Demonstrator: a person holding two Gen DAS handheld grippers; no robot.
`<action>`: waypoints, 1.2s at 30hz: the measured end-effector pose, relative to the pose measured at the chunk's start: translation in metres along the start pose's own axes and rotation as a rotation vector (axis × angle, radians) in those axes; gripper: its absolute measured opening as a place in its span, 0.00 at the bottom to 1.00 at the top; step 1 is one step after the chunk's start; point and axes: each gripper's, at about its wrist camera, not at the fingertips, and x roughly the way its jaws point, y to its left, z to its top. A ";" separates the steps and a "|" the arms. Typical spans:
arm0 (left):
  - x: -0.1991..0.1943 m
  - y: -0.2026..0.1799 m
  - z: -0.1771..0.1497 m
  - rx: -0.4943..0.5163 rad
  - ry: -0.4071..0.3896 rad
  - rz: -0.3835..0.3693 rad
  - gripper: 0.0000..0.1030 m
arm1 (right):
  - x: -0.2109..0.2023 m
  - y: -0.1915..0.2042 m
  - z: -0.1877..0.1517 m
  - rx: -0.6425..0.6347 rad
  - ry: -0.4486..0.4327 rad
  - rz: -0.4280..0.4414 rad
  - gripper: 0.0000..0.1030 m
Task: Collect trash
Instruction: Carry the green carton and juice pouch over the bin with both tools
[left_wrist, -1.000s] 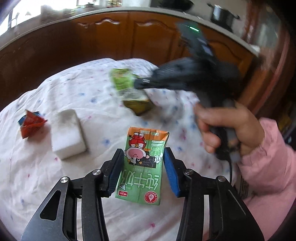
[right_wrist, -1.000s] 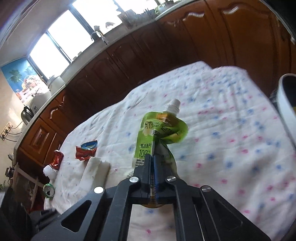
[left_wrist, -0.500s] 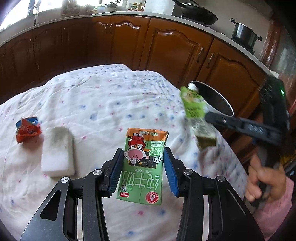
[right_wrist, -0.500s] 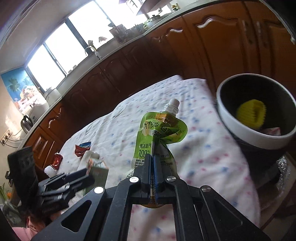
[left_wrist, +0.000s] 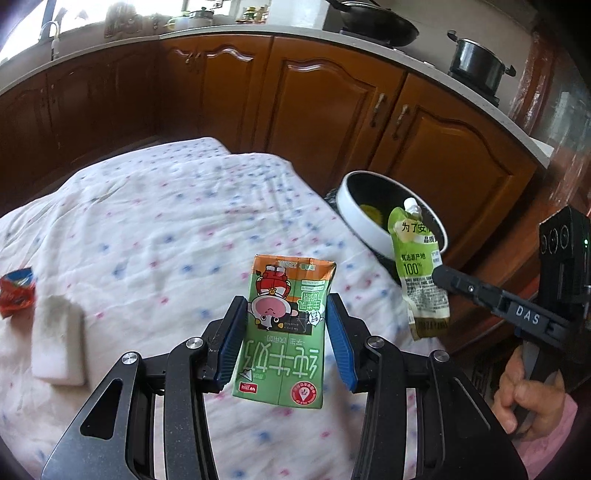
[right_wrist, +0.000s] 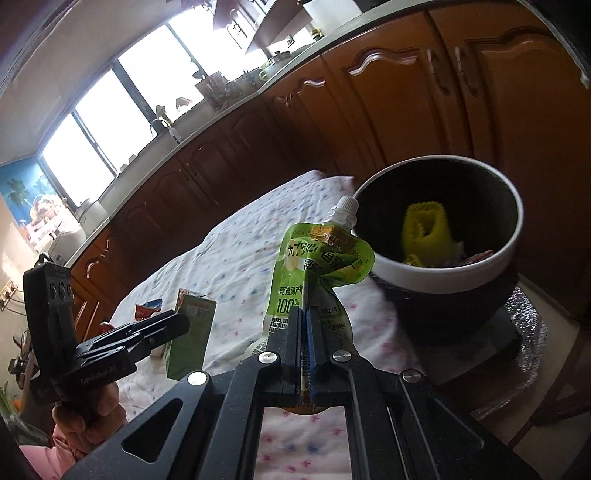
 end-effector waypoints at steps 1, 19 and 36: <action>0.002 -0.005 0.002 0.004 0.000 -0.002 0.41 | -0.002 -0.002 0.001 0.002 -0.003 -0.001 0.02; 0.031 -0.061 0.040 0.070 0.016 -0.028 0.41 | -0.023 -0.050 0.024 0.053 -0.074 -0.040 0.02; 0.087 -0.112 0.111 0.099 0.013 -0.033 0.41 | -0.009 -0.088 0.077 0.033 -0.093 -0.139 0.02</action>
